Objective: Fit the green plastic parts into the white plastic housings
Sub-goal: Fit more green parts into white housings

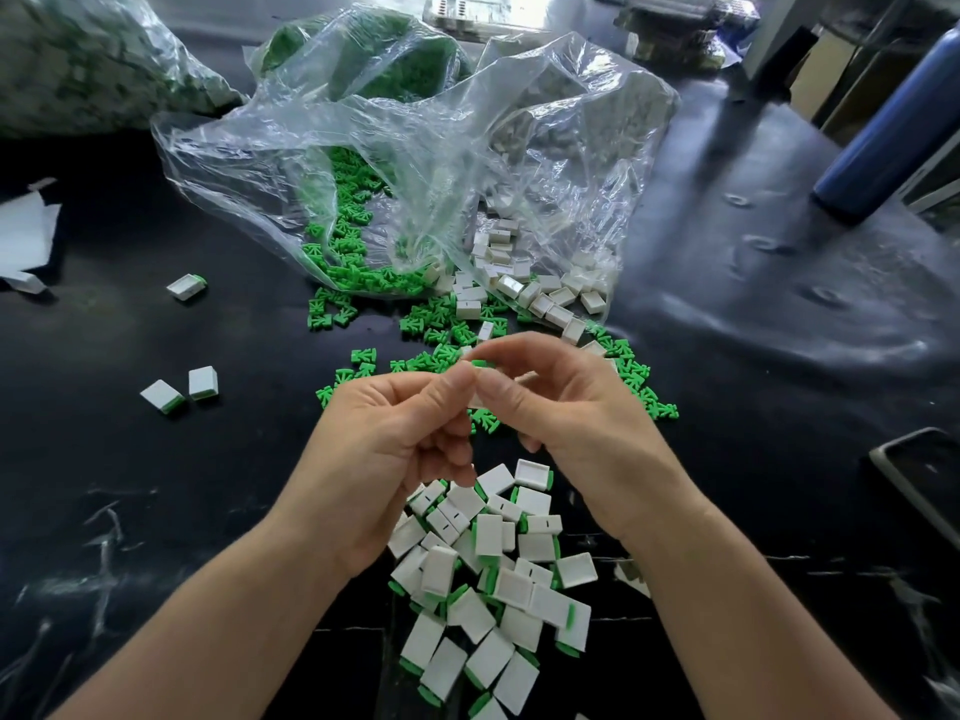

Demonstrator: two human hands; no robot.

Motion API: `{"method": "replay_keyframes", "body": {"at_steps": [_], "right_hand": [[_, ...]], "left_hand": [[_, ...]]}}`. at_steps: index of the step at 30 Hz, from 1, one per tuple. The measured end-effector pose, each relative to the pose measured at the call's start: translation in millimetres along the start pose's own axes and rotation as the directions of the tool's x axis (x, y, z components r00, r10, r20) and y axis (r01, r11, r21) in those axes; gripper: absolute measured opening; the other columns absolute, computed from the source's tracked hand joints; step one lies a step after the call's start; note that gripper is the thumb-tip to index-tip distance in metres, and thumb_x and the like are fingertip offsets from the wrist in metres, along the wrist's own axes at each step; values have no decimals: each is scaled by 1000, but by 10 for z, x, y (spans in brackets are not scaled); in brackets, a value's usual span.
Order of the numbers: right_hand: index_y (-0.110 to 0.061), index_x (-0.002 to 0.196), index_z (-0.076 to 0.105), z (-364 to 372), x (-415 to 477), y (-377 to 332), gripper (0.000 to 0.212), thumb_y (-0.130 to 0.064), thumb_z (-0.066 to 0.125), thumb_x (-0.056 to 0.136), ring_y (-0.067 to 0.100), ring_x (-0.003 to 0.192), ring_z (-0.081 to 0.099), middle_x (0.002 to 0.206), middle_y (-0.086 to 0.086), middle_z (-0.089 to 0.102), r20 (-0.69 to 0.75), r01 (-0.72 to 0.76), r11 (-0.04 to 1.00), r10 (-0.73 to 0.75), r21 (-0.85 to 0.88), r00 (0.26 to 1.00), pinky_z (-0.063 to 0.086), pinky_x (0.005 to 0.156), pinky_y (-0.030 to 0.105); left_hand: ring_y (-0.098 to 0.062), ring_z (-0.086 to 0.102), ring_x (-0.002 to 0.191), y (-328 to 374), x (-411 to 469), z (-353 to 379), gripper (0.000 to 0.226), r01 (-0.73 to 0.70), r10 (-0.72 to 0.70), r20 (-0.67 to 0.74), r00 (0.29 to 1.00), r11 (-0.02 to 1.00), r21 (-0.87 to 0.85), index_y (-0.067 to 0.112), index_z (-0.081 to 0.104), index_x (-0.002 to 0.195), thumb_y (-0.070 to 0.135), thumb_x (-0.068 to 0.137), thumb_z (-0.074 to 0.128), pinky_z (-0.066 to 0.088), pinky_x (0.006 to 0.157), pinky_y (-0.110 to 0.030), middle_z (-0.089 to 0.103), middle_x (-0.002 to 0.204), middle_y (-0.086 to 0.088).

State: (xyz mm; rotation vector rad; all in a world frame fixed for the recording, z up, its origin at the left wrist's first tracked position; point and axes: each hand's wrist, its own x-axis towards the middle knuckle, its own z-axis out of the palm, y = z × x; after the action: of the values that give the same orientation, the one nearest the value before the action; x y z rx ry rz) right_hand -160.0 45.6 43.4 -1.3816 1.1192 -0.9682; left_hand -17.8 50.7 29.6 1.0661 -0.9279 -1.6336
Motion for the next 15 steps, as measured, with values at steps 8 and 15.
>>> {"method": "replay_keyframes", "body": {"at_steps": [8, 15], "right_hand": [[-22, 76, 65, -186, 14, 16, 13, -10, 72, 77, 3, 60, 60, 64, -7, 67, -3, -127, 989, 127, -79, 992, 44, 52, 13], [-23, 79, 71, -82, -44, 7, 6, -19, 75, 76, -4, 61, 58, 65, -13, 65, 299, -122, 911, 253, -394, 920, 50, 63, 15]], "left_hand": [[-7, 49, 40, 88, 132, -186, 25, -36, 79, -243, 967, 983, 179, 13, 72, 65, 34, 75, 61, 43, 39, -17, 56, 49, 3], [-2, 51, 43, 3, 183, -217, 18, -30, 151, -280, 948, 919, 392, 16, 69, 70, 12, 86, 61, 42, 40, -15, 58, 48, 7]]}}
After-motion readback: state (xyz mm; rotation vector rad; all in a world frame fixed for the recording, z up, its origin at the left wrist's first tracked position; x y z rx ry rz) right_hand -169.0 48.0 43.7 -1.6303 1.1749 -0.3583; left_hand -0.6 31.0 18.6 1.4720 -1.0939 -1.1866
